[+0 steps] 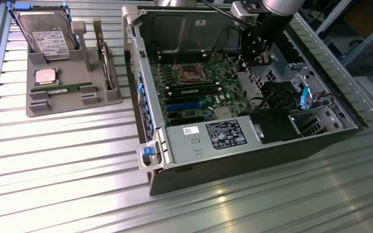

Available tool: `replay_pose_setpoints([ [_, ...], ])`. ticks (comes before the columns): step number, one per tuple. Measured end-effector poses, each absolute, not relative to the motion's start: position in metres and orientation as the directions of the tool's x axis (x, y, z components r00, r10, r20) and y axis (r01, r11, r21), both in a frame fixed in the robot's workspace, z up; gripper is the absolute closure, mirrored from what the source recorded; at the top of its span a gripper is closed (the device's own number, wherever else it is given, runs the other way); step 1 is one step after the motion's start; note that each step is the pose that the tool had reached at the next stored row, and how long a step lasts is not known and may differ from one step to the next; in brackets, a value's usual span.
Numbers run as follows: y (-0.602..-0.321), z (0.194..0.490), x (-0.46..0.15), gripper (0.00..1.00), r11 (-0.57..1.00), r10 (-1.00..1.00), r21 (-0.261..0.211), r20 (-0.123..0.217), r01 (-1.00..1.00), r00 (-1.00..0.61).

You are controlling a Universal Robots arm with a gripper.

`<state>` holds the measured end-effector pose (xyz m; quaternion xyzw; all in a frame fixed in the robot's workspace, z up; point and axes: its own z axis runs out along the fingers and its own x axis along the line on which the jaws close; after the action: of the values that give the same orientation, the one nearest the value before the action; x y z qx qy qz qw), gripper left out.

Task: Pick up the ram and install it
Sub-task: 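Press down the ram until it locks into place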

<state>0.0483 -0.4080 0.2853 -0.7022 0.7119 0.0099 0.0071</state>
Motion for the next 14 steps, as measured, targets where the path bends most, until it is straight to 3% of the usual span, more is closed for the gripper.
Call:
replay_pose_setpoints([
  [14,-0.408,0.278,0.023,0.89,0.014,-1.000,0.004,-0.024,-1.000,-0.014],
])
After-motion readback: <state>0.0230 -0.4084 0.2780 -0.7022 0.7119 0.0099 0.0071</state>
